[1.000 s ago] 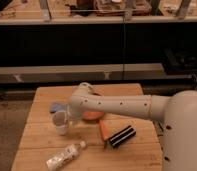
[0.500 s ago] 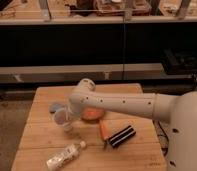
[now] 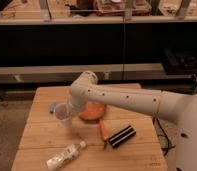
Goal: Pick up the ceramic cup
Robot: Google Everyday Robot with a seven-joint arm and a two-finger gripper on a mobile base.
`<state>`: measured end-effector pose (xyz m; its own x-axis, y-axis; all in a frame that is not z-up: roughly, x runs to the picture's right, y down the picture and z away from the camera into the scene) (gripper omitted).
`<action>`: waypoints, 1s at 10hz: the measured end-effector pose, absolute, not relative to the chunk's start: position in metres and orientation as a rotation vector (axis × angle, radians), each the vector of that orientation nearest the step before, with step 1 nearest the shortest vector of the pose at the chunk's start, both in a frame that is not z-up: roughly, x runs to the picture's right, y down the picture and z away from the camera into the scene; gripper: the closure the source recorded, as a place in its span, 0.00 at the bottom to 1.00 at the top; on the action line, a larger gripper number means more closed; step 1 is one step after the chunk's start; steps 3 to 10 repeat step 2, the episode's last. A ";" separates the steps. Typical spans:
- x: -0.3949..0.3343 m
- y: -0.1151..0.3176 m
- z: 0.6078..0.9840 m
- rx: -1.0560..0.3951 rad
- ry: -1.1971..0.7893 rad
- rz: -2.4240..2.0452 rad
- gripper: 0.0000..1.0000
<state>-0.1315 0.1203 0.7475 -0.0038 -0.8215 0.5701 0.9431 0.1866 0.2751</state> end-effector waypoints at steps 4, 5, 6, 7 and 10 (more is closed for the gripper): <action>-0.134 0.117 0.746 -0.211 -0.722 -1.409 0.99; -0.134 0.117 0.746 -0.211 -0.722 -1.409 0.99; -0.134 0.117 0.746 -0.211 -0.722 -1.409 0.99; -0.134 0.117 0.746 -0.211 -0.722 -1.409 0.99; -0.134 0.117 0.746 -0.211 -0.722 -1.409 0.99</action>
